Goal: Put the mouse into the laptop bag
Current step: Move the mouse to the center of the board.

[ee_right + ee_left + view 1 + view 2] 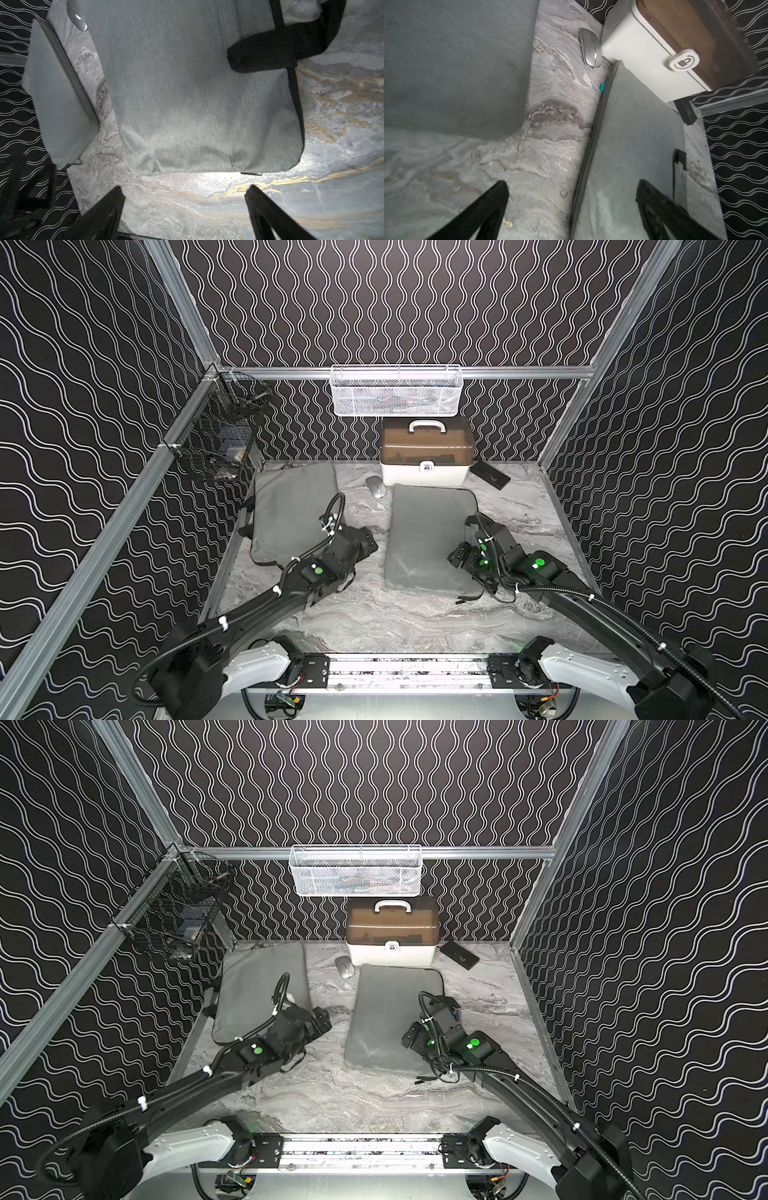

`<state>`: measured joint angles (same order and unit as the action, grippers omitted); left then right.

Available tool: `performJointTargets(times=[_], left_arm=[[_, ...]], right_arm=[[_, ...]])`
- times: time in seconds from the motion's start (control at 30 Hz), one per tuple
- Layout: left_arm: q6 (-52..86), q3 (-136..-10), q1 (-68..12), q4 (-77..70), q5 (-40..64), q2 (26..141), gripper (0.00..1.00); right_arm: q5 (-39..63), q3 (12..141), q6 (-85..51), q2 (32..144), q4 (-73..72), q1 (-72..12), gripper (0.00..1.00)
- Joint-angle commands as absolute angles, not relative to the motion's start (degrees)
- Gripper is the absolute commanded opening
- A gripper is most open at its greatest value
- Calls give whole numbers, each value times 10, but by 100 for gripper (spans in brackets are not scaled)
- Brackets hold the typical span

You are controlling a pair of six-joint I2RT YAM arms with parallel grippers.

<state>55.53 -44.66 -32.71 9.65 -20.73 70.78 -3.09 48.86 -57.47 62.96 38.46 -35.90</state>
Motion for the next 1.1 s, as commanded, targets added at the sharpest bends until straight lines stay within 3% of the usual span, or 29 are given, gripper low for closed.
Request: performJointTargets(times=[0.0, 0.23, 0.33, 0.5, 0.7, 0.93, 1.07], left_arm=[[491, -535, -301, 108, -148, 808, 97], [454, -808, -256, 174, -166, 1104, 94], [452, -897, -236, 184, -174, 1194, 94], [418, -1057, -216, 219, -167, 1329, 94], [388, -1255, -202, 322, -146, 1460, 95], [386, -1233, -186, 340, -127, 1451, 90], [378, -1233, -185, 345, -144, 1455, 82]], right_arm=[[-80, 513, -555, 688, 363, -337, 97], [-128, 486, -536, 745, 306, -305, 96], [-167, 452, -527, 716, 274, -285, 96], [-141, 411, -505, 681, 211, -265, 97], [-133, 427, -503, 696, 239, -265, 96], [-130, 417, -505, 653, 248, -265, 96], [-124, 415, -507, 634, 256, -265, 96]])
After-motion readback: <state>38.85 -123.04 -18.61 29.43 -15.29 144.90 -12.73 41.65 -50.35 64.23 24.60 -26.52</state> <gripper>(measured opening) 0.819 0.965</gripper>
